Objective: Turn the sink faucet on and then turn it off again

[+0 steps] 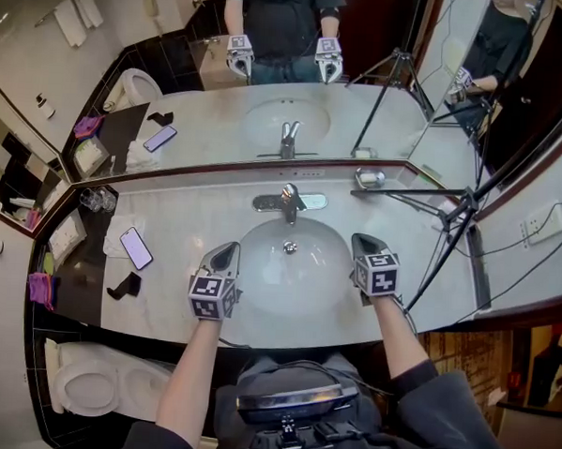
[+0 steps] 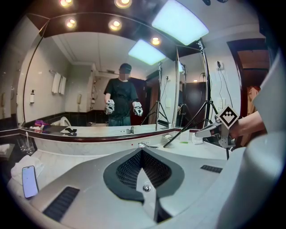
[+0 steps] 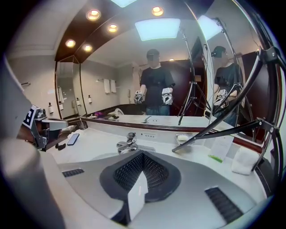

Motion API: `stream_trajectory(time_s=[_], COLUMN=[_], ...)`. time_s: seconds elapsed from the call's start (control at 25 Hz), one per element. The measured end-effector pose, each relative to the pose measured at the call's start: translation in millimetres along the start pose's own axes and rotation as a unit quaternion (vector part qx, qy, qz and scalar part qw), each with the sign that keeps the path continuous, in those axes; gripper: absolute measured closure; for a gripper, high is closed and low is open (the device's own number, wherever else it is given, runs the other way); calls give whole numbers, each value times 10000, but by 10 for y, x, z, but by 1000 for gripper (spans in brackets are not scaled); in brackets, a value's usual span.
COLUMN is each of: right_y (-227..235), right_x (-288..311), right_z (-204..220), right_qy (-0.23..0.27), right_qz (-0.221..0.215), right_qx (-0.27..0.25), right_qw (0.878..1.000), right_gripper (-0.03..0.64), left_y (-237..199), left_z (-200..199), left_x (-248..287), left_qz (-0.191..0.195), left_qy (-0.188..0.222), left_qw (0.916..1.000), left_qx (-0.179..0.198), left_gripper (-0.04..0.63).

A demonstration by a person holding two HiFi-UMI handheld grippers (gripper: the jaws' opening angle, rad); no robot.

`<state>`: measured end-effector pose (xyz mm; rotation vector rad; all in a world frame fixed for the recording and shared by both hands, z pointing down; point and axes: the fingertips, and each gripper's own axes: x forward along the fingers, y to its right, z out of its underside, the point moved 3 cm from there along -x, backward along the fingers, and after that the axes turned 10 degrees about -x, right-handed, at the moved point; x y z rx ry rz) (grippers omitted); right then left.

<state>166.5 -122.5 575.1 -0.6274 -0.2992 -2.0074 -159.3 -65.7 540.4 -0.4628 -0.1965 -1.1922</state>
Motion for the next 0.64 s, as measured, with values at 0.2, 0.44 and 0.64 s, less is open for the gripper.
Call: stream_trajectory(time_s=[0.2,0.44,0.64], right_y=[11,3,29], right_x=[17,46,39], right_z=[7,40,41], right_qy=[-71,-119,-105], right_qz=[-6,-23,-14], right_qx=[-118,-167,-206], right_qw=[9999,9998,9997], right_gripper=[603,603,603], left_y=[7,-8,11], left_z=[15,13,23], left_x=[8,9,11], left_qz=[-8,-43,-47], left_qy=[-2,9,7], left_qw=[10000,10000,10000], left_qx=[-30,-42,-55], left_gripper=[607,607,607])
